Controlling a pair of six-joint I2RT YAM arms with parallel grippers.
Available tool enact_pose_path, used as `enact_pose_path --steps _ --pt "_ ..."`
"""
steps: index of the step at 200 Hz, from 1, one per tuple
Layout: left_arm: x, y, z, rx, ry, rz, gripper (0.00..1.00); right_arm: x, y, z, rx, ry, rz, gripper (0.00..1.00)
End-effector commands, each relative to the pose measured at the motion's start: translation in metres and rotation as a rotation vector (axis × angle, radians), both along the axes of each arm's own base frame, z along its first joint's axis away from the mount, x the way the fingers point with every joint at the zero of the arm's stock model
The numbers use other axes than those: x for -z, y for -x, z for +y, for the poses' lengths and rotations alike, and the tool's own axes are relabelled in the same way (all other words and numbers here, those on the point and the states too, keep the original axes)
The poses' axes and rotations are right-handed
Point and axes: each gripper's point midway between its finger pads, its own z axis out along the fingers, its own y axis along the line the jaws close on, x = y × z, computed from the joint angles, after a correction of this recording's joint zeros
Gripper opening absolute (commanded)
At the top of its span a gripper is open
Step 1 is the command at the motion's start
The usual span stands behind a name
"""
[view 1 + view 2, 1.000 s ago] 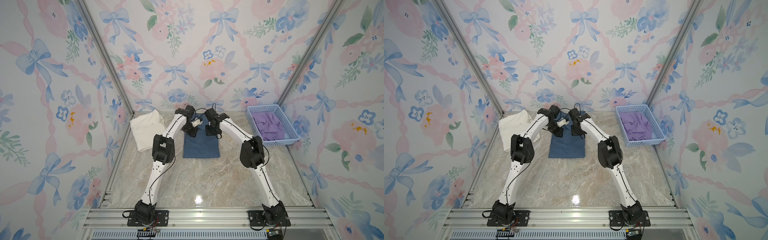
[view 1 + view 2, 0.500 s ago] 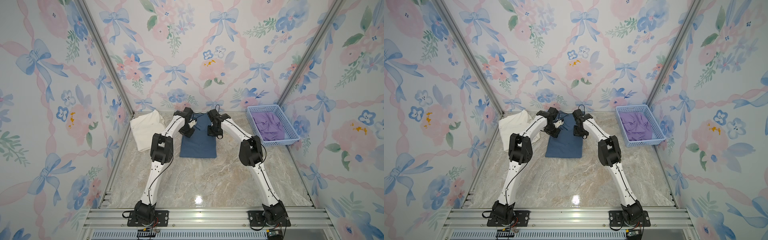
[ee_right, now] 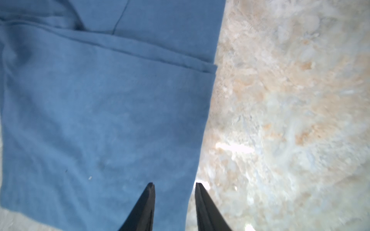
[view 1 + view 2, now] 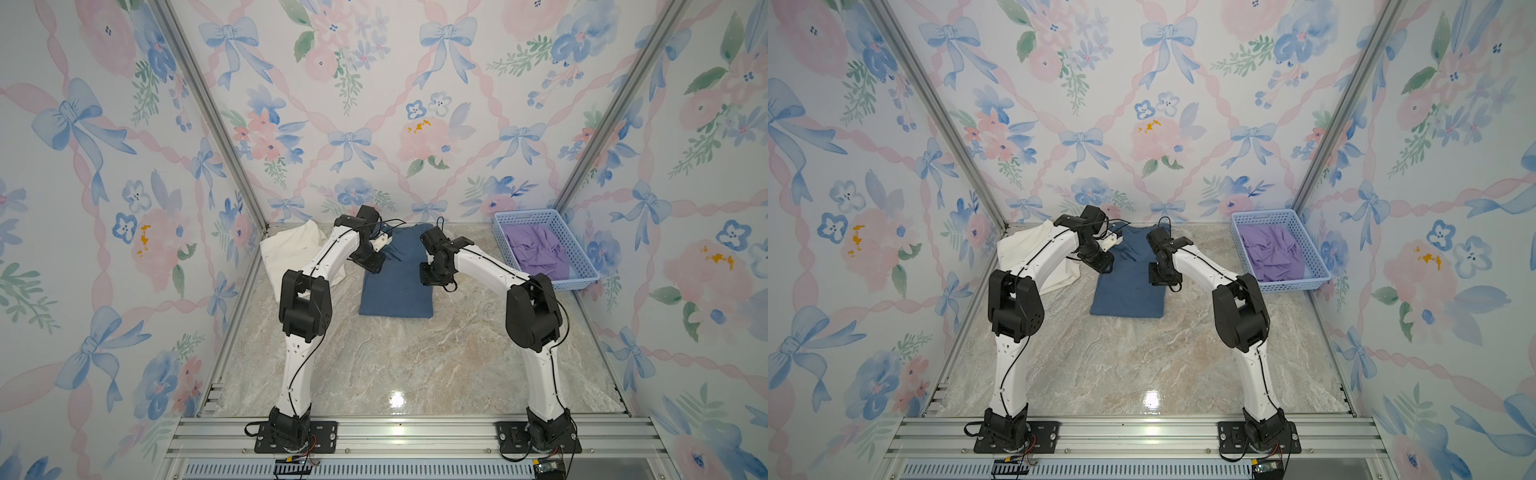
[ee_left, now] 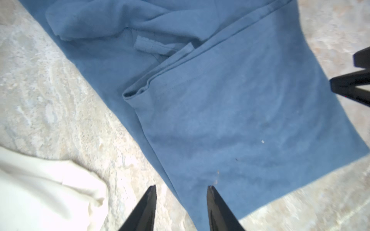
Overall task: Fold and stack t-shirts
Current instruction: Smooth out the T-shirt at the center of the board.
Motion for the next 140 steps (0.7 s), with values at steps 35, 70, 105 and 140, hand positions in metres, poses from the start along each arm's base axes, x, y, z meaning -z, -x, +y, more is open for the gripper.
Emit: enact_pose_path --steps 35,70,105,140 --pt "0.043 0.104 0.026 0.171 -0.121 0.199 0.45 0.001 0.094 0.005 -0.105 0.063 0.083 0.38" --pt "0.064 0.121 0.03 0.188 -0.139 0.266 0.44 0.009 0.108 -0.002 -0.093 0.073 0.098 0.38" --pt "0.082 0.112 0.027 0.169 -0.146 0.292 0.44 0.018 0.106 0.0 -0.077 0.071 0.108 0.38" --pt "0.088 0.1 0.027 0.152 -0.146 0.29 0.44 0.026 0.103 -0.002 -0.066 0.075 0.118 0.39"
